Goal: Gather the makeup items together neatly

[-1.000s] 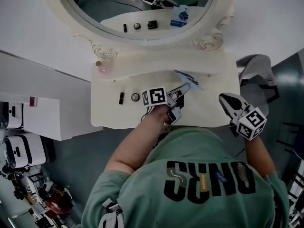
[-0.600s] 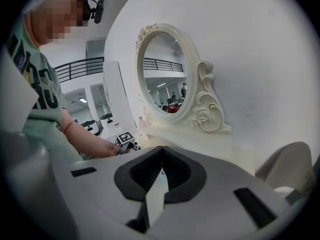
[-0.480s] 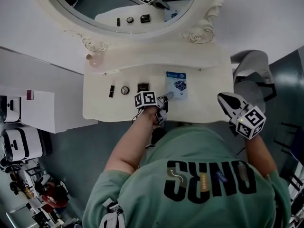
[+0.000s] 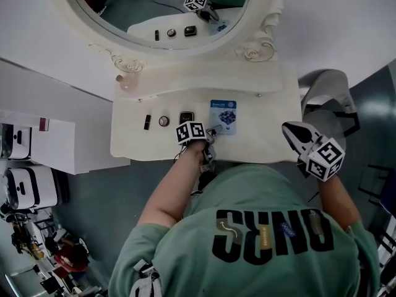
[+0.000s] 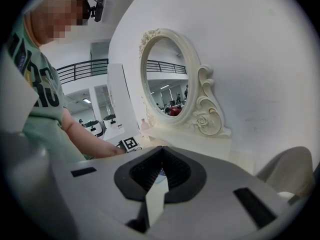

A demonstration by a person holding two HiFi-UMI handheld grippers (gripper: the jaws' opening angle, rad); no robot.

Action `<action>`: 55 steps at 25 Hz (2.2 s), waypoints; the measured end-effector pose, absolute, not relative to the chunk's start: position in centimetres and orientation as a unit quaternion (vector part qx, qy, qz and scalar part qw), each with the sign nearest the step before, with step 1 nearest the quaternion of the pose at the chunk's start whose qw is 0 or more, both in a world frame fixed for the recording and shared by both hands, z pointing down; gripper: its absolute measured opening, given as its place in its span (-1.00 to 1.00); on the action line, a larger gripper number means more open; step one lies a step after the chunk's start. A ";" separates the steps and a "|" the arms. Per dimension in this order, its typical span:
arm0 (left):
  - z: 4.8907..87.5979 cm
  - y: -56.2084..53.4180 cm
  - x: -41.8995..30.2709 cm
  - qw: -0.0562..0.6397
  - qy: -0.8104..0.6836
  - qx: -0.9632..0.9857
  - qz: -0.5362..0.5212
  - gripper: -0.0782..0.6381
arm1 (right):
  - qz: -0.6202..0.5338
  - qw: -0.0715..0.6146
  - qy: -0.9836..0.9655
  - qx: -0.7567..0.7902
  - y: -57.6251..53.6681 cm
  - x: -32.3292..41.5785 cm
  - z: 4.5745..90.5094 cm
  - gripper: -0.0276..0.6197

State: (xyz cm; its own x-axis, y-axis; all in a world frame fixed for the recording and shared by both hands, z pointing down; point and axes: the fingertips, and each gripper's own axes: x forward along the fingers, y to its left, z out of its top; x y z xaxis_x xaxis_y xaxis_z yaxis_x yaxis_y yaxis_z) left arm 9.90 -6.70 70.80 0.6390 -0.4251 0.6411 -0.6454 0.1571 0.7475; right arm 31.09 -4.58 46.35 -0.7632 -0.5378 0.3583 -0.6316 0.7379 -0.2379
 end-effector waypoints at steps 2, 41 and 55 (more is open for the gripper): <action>70.3 -6.8 9.7 0.631 -0.420 0.646 0.088 -0.12 | 0.172 0.130 -0.923 0.318 -4.7 31.1 45.9 -0.93; 49.8 -7.1 3.7 0.253 -0.463 0.846 0.072 -0.15 | 0.152 0.069 -0.934 0.317 -4.6 28.5 43.9 -0.93; 43.6 -9.0 -11.4 0.150 -0.424 0.893 -0.011 -0.76 | 0.137 0.072 -0.900 0.409 -6.9 16.0 44.0 -0.93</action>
State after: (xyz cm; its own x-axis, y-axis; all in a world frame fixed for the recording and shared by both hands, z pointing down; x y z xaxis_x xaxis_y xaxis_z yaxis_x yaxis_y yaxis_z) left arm -11.39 -8.97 43.65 0.6397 -0.7610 0.1079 -0.7544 -0.5947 0.2780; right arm 16.01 -6.85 43.98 -0.6558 -0.7154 0.2410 -0.7547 0.6287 -0.1873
